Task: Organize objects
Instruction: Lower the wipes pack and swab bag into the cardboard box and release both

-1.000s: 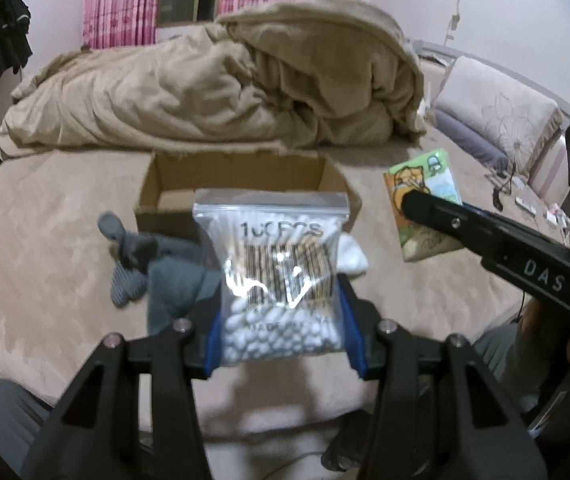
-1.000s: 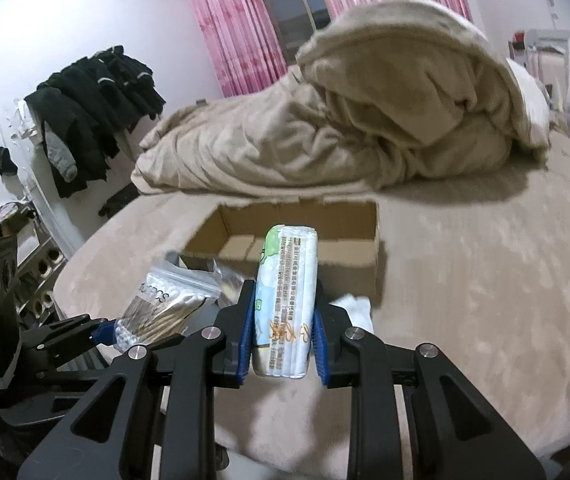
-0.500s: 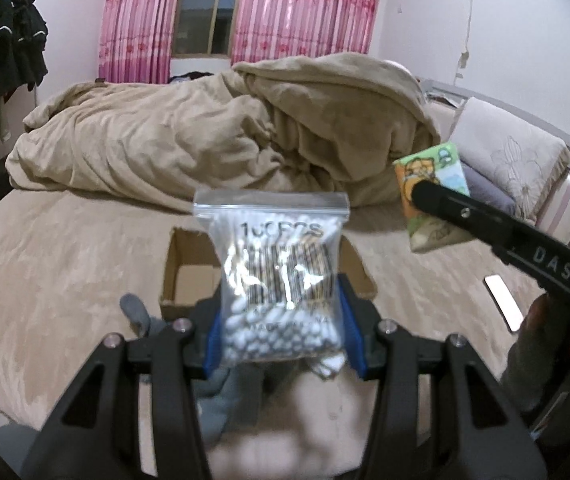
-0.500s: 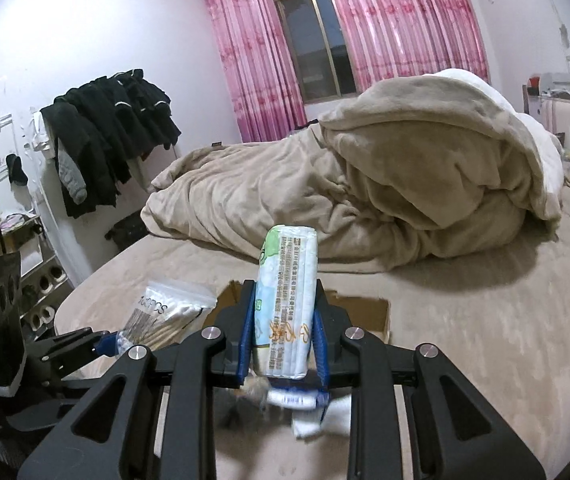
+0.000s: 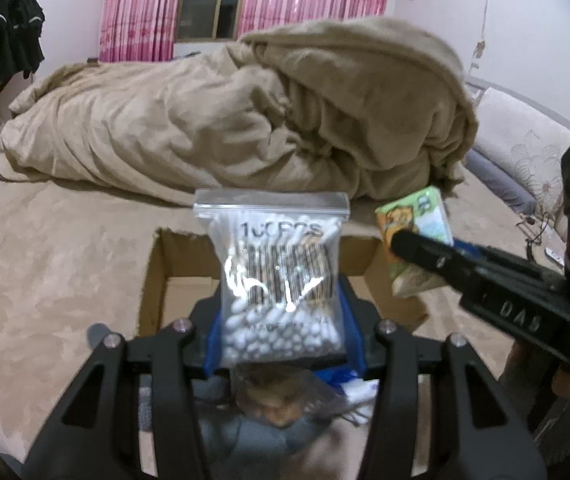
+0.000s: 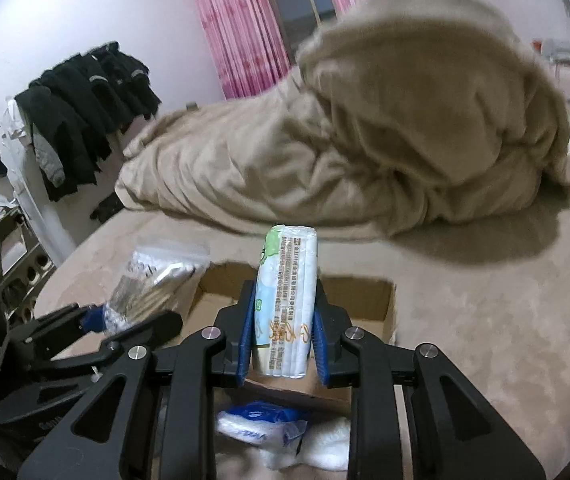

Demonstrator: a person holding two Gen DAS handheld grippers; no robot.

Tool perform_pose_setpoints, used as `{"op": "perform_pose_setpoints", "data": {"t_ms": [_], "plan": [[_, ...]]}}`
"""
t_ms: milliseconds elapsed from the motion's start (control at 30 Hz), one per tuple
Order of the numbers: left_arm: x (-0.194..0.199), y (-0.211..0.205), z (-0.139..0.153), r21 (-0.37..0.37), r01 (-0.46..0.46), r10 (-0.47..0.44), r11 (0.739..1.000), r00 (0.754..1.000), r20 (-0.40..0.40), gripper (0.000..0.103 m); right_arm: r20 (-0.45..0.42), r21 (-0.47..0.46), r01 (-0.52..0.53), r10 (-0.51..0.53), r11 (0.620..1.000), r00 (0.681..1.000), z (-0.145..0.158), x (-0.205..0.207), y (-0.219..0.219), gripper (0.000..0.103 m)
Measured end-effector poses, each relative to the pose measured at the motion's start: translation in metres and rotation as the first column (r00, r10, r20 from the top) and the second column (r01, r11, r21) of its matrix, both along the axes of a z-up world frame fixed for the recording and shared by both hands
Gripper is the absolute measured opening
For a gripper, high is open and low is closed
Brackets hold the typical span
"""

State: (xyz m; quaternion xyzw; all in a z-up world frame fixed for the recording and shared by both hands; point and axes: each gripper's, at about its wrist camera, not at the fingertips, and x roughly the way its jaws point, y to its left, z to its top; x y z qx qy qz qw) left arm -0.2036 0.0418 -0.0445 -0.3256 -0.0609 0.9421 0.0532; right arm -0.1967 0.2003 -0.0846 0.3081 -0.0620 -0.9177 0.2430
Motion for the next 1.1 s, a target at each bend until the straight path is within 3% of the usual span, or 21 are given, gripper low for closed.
{"op": "perform_pose_setpoints", "data": {"t_ms": [333, 667, 733, 833, 900, 967, 1100], "plan": [[-0.044, 0.004, -0.06, -0.02, 0.012, -0.009, 1.0, 0.992, 0.129, 0.049, 0.174, -0.036, -0.049, 0.054, 0.998, 0.983, -0.07, -0.037, -0.013, 0.026], [-0.045, 0.002, -0.065, -0.04, 0.013, -0.006, 0.999, 0.988, 0.153, 0.053, 0.152, -0.042, -0.054, 0.06, 0.998, 0.987, -0.076, -0.034, -0.012, 0.029], [-0.042, -0.001, -0.061, -0.039, 0.0, 0.006, 0.999, 0.989, 0.146, 0.057, 0.147, -0.059, -0.05, 0.059, 0.997, 0.987, -0.074, -0.034, -0.01, 0.035], [-0.033, -0.005, -0.05, -0.052, -0.036, 0.042, 0.998, 0.992, 0.116, 0.075, 0.124, -0.074, -0.034, 0.043, 0.997, 0.991, -0.067, -0.03, -0.005, 0.05], [-0.026, -0.011, -0.042, -0.039, -0.046, 0.049, 0.998, 0.994, 0.102, 0.08, 0.103, -0.065, 0.012, -0.005, 0.998, 0.995, -0.062, -0.026, 0.003, 0.08], [-0.015, -0.014, -0.03, -0.038, -0.05, 0.053, 0.998, 0.995, 0.081, 0.08, 0.1, -0.113, 0.026, -0.014, 0.993, 0.995, -0.057, -0.022, 0.016, 0.086], [0.01, -0.016, -0.009, -0.054, -0.045, 0.047, 0.998, 0.998, 0.041, 0.08, 0.064, -0.143, 0.059, -0.05, 0.988, 0.997, -0.037, -0.008, 0.031, 0.086]]}}
